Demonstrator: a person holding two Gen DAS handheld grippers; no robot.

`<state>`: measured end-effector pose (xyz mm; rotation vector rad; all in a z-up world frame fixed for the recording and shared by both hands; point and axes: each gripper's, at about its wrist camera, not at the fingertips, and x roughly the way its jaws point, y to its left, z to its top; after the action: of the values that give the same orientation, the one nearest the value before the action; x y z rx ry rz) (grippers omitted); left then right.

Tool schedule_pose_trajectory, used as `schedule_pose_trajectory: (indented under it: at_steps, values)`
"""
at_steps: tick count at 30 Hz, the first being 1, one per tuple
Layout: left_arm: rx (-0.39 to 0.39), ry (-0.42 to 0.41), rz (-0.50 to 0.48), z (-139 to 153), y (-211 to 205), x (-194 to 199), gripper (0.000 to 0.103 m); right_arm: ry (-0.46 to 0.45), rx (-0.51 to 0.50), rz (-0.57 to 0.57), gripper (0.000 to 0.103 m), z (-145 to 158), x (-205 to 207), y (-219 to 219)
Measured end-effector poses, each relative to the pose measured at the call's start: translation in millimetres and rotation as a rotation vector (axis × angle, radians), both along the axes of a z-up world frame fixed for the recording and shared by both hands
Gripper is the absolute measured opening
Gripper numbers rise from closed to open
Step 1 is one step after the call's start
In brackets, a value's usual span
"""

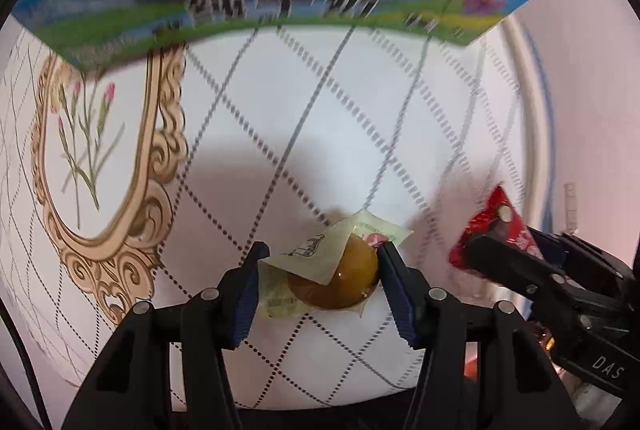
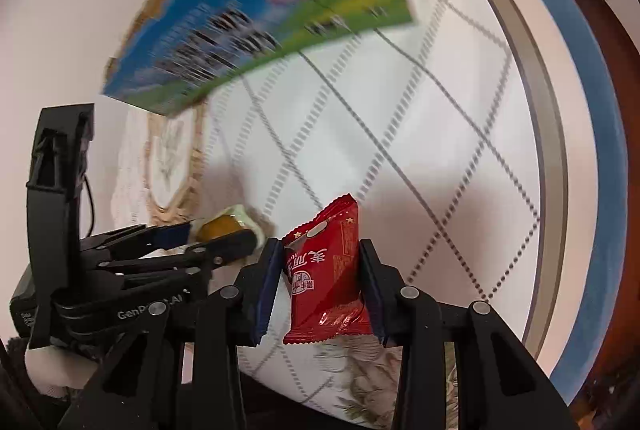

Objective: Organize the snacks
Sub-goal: 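Carry both items into the box and open both tools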

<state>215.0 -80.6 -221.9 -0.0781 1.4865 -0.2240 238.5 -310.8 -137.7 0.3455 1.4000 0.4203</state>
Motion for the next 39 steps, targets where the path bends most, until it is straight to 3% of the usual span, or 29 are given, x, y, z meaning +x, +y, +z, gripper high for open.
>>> schedule_pose_trajectory:
  at_steps: [9, 12, 16, 18, 20, 27, 29, 30, 31, 32, 35, 39]
  values:
    - [-0.105, -0.191, 0.025, 106, 13, 34, 0.053, -0.155, 0.075, -0.001, 0.041, 86, 42, 6]
    - [-0.125, -0.238, 0.059, 131, 24, 61, 0.053, -0.218, 0.07, -0.003, 0.041, 112, 67, 8]
    - [-0.107, -0.27, 0.092, 148, 34, 110, 0.053, -0.249, 0.066, -0.017, 0.041, 123, 102, 13]
    - [-0.071, -0.268, 0.102, 141, 34, 129, 0.053, -0.261, 0.047, -0.026, 0.041, 119, 122, 20]
    - [-0.044, -0.233, 0.125, 111, 47, 146, 0.053, -0.257, 0.023, -0.029, 0.041, 112, 137, 26]
    - [0.0, -0.078, 0.173, 52, 60, 180, 0.054, -0.131, -0.052, 0.007, 0.042, 74, 180, 46]
    - [0.018, -0.047, 0.183, 43, 61, 181, 0.054, -0.087, -0.075, 0.013, 0.054, 66, 185, 48]
    - [0.021, -0.033, 0.186, 40, 62, 182, 0.054, -0.076, -0.091, 0.013, 0.076, 65, 188, 49]
    - [0.028, -0.024, 0.19, 38, 63, 181, 0.055, -0.082, -0.107, 0.007, 0.088, 64, 189, 48]
    - [0.037, -0.023, 0.193, 37, 63, 181, 0.059, -0.093, -0.133, 0.003, 0.089, 66, 190, 48]
    - [0.069, -0.052, 0.185, 44, 62, 179, 0.093, -0.122, -0.247, 0.003, 0.097, 71, 192, 48]
    - [0.105, -0.098, 0.175, 57, 61, 178, 0.096, -0.181, -0.386, -0.004, 0.1, 79, 195, 52]
